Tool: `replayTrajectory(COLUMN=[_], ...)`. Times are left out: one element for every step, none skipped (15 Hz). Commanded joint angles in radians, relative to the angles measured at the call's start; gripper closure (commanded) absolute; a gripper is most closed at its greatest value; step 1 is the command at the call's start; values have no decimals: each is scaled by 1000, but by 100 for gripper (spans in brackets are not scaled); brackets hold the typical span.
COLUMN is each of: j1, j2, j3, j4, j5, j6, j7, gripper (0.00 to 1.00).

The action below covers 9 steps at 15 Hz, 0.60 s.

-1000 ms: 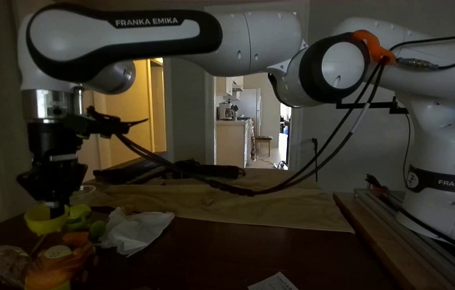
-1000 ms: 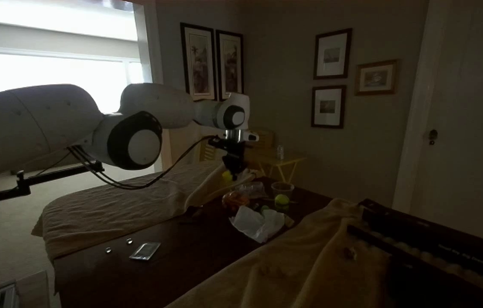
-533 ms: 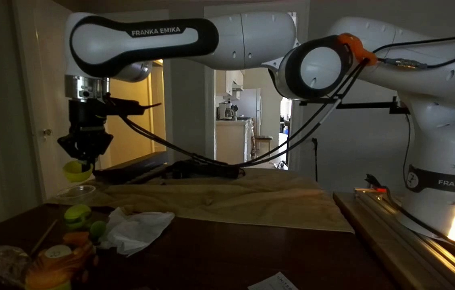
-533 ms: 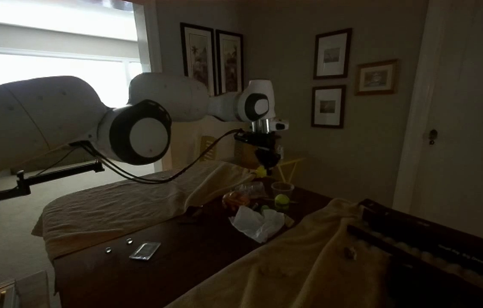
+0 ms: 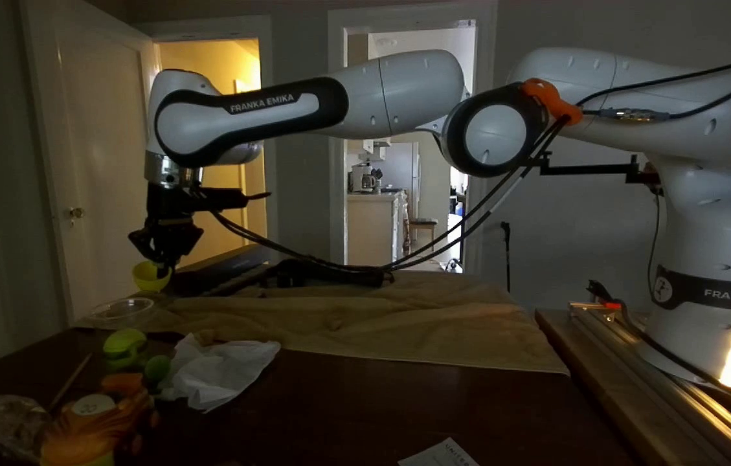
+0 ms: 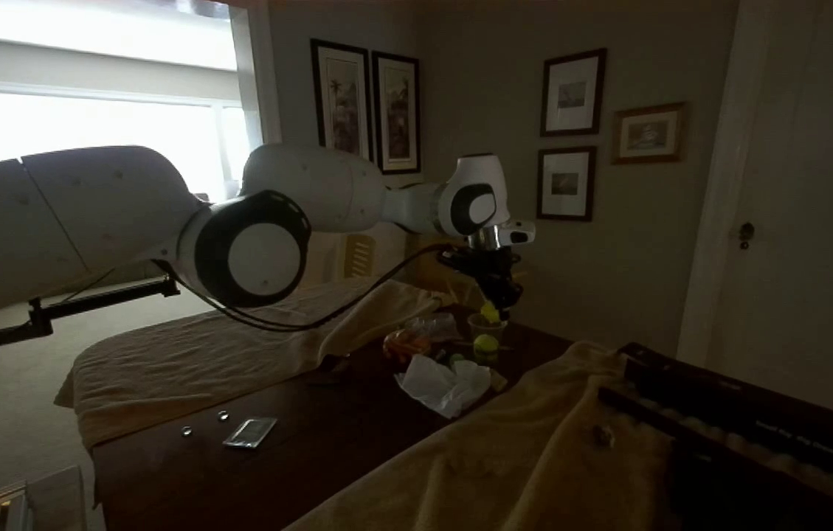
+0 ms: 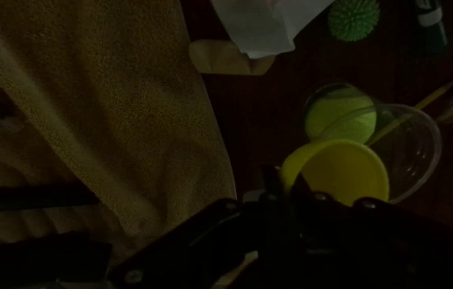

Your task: Put the cup upright, then put the green ball and the yellow bowl in the cup

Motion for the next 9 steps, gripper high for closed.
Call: replayTrajectory(j1=[14,18,20,23,25,26,27,27,26], j2=[10,16,21,26,28,30,32,34,35], j3=[1,1,2,0,0,0,0,1,3], j4=[-12,-10,-9,-8,-6,-6,-6,-6,-6], j5=[-28,-30,-30,-32,-35,-36,-38,-39,-38], j6=[57,70,82,94,101,109,115,120,126], j7=[8,5,2,1,-3,-5,-10,-14,-23], gripper=[98,98,98,98,98,98,98,98,98])
